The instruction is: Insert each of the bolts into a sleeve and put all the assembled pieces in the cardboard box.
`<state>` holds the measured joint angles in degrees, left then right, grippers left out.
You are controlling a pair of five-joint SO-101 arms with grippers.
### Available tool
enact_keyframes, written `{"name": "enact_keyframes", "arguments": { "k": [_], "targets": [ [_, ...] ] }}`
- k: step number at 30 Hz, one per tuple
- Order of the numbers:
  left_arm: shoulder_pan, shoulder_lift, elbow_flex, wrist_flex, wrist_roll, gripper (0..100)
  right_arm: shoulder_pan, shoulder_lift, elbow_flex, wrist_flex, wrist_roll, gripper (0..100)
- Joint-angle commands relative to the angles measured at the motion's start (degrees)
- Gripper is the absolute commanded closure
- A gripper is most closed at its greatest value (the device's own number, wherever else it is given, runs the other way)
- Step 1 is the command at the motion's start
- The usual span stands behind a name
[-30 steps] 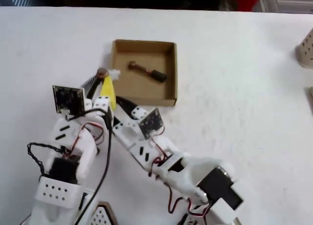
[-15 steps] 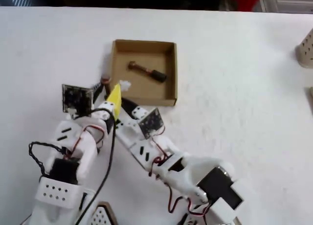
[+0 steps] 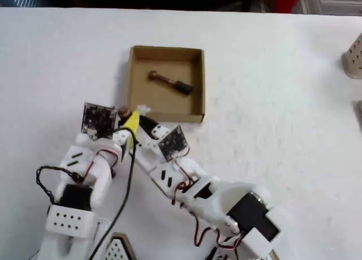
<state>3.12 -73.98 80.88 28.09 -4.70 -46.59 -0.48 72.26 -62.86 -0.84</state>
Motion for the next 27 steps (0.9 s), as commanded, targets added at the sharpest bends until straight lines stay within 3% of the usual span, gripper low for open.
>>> {"name": "enact_keyframes", "arguments": {
  "k": [1, 6, 13, 16, 23, 27],
  "targets": [
    [-0.48, -4.0, -6.86, 5.8, 0.0, 74, 0.04, -2.24, -0.44, -0.04, 0.53, 98.1],
    [-0.57, -13.93, -10.11, 9.93, 3.87, 74, 0.04, -2.24, -0.44, 0.04, 0.53, 98.1],
    [-3.3, -21.14, -16.79, 8.0, 8.0, 74, 0.04, -2.68, -0.62, 2.68, 0.44, 98.1],
    [-9.8, -17.63, -19.43, 10.46, 14.15, 77, 0.13, -2.68, -0.62, 2.68, 0.44, 98.1],
    [-26.59, -4.79, -19.6, 22.51, 20.75, 99, 0.31, -2.68, -0.62, 2.77, 0.44, 98.1],
    [-37.85, -0.31, -19.52, 28.84, 21.45, 97, 1.71, -2.77, -0.7, 2.77, 0.44, 98.1]
  ]
}}
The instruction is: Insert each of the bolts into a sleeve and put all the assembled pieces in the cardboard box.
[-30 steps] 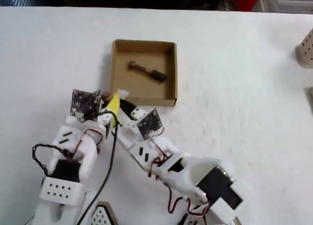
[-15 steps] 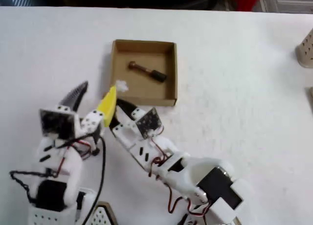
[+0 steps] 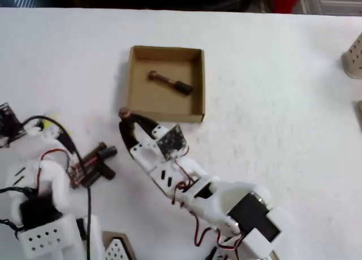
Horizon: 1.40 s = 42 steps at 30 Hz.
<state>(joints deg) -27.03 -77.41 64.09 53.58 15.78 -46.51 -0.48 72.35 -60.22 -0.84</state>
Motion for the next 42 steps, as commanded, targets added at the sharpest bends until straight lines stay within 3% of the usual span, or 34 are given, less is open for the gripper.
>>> {"name": "enact_keyframes", "arguments": {
  "k": [1, 6, 11, 14, 19, 28, 38, 42],
  "targets": [
    [-10.51, 4.18, -2.2, 4.31, 0.88, 97, 2.24, -3.03, -0.79, 0.13, 0.44, 98.1],
    [-17.45, 10.42, 5.63, -2.2, -3.87, 98, 5.32, -10.33, -0.88, 10.59, 0.35, 98.1],
    [-17.8, 17.45, 10.11, -13.36, -4.13, 98, 6.29, -23.69, -3.78, 33.63, -1.85, 98.1],
    [-18.86, 21.14, 12.13, -22.51, -4.13, 98, 10.95, -30.46, -10.29, 50.86, -3.69, 98.1],
    [-18.77, 24.13, 12.13, -22.68, -4.13, 98, 18.68, -32.57, -23.38, 70.11, -5.71, 98.1],
    [-15.34, 24.48, 12.57, -22.68, -4.4, 98, 19.91, -27.03, -44.92, 88.13, -5.36, 98.0],
    [-15.34, 24.48, 12.57, -22.68, -4.48, 98, 19.47, -2.68, -76.92, 106.77, 21.01, 98.1],
    [-15.34, 24.48, 12.57, -22.77, -4.48, 98, 18.68, 6.99, -88.88, 111.16, 22.68, 98.1]
  ]
}}
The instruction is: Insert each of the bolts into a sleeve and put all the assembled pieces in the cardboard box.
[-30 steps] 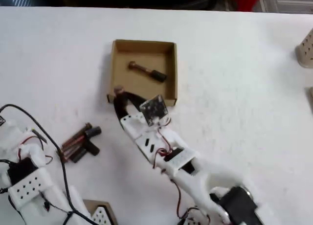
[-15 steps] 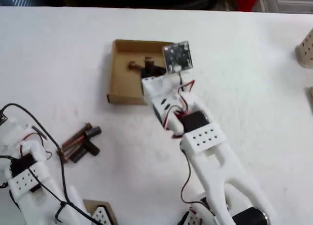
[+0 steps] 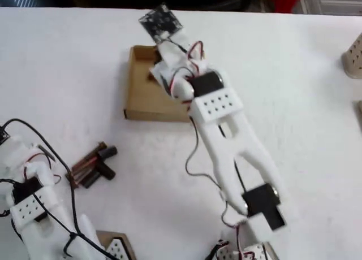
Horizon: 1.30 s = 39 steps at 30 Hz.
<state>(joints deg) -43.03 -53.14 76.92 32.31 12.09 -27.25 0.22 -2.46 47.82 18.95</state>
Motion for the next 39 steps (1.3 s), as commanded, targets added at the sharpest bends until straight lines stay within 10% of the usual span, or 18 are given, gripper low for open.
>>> {"name": "enact_keyframes", "arguments": {
  "k": [1, 19, 39],
  "targets": [
    [0.66, 0.22, -0.26, -1.49, -0.79, 98, -0.57, 8.66, -16.88, 3.74, 2.99, 98.1],
    [2.07, 0.22, 0.26, -1.93, -0.79, 98, -1.27, 22.9, -37.8, 24.66, 15.03, 98.0],
    [1.98, 0.22, 0.26, -1.93, -0.79, 98, 5.85, 25.54, -17.67, 7.87, 16.44, 98.1]
  ]
}}
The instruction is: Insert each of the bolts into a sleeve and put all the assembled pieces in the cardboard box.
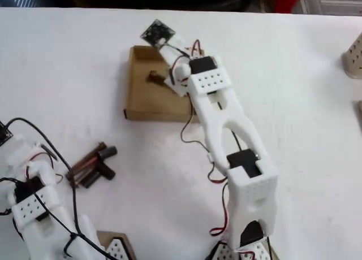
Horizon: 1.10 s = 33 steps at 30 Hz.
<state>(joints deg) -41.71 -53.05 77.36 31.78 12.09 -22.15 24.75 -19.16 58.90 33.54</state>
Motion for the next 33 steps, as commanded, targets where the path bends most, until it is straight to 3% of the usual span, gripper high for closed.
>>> {"name": "enact_keyframes", "arguments": {
  "k": [1, 15, 22, 33],
  "targets": [
    [0.66, 0.13, -0.18, -1.41, -0.79, 98, 1.01, 2.15, -1.41, -3.3, 2.11, 98.1],
    [0.57, 0.13, -0.09, -1.41, -0.79, 98, 1.71, 19.03, -15.3, -3.82, 4.75, 97.6],
    [0.57, 0.13, -0.09, -1.41, -0.79, 98, 1.36, 20.26, -20.84, 7.08, 5.01, 83.0],
    [0.57, 0.13, -0.09, -1.41, -0.79, 98, -0.4, 12.79, -23.12, 21.41, 4.31, 83.0]
  ]
}}
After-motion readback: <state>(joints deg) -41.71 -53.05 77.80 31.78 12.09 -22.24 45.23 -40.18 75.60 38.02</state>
